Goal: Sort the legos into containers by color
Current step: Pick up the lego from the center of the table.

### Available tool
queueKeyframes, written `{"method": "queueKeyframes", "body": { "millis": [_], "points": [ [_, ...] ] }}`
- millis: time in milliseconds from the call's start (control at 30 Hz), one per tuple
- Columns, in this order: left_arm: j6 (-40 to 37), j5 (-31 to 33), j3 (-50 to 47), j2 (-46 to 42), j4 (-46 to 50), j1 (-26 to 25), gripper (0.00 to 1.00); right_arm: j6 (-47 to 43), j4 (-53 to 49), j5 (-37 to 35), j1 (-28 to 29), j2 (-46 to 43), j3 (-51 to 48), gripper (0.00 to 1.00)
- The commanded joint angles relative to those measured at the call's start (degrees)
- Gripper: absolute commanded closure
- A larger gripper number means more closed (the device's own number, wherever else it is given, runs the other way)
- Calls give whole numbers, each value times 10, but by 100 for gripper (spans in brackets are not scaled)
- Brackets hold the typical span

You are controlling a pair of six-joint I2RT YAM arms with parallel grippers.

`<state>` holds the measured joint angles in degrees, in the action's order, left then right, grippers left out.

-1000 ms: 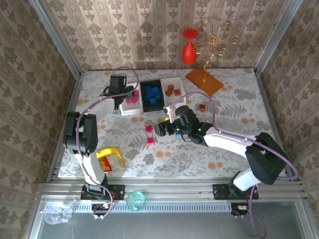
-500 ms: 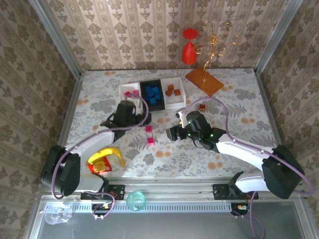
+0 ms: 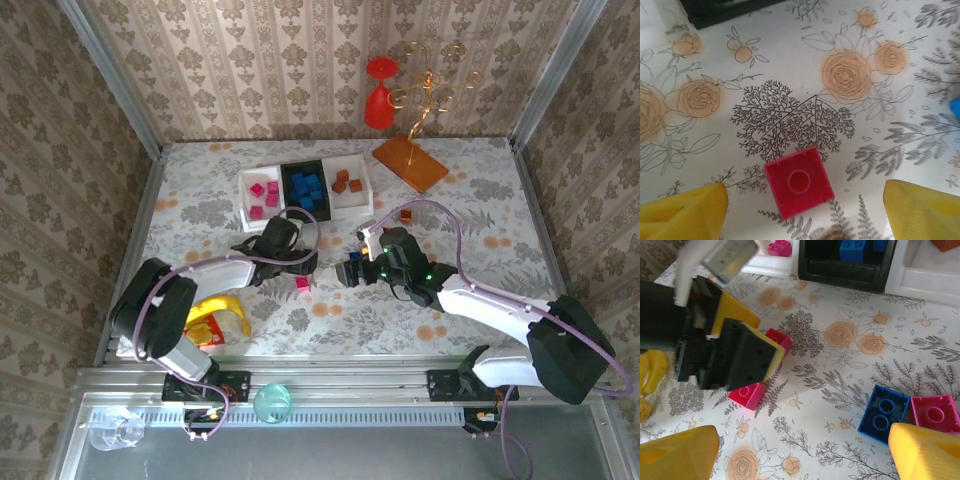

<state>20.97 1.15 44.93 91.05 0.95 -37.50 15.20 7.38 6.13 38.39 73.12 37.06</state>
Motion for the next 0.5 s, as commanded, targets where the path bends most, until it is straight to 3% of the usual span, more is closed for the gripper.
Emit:
{"method": "queueKeyframes", "body": {
  "millis": [0,267,467],
  "points": [
    [14,18,25,29,-9,-10,24,8,19,11,-2,4,-7,10],
    [13,75,41,70,3,-27,44,7,20,11,-2,12,-7,10],
    [9,105,16,70,-40,-30,56,10,23,15,-2,24,-2,10]
  ]
}}
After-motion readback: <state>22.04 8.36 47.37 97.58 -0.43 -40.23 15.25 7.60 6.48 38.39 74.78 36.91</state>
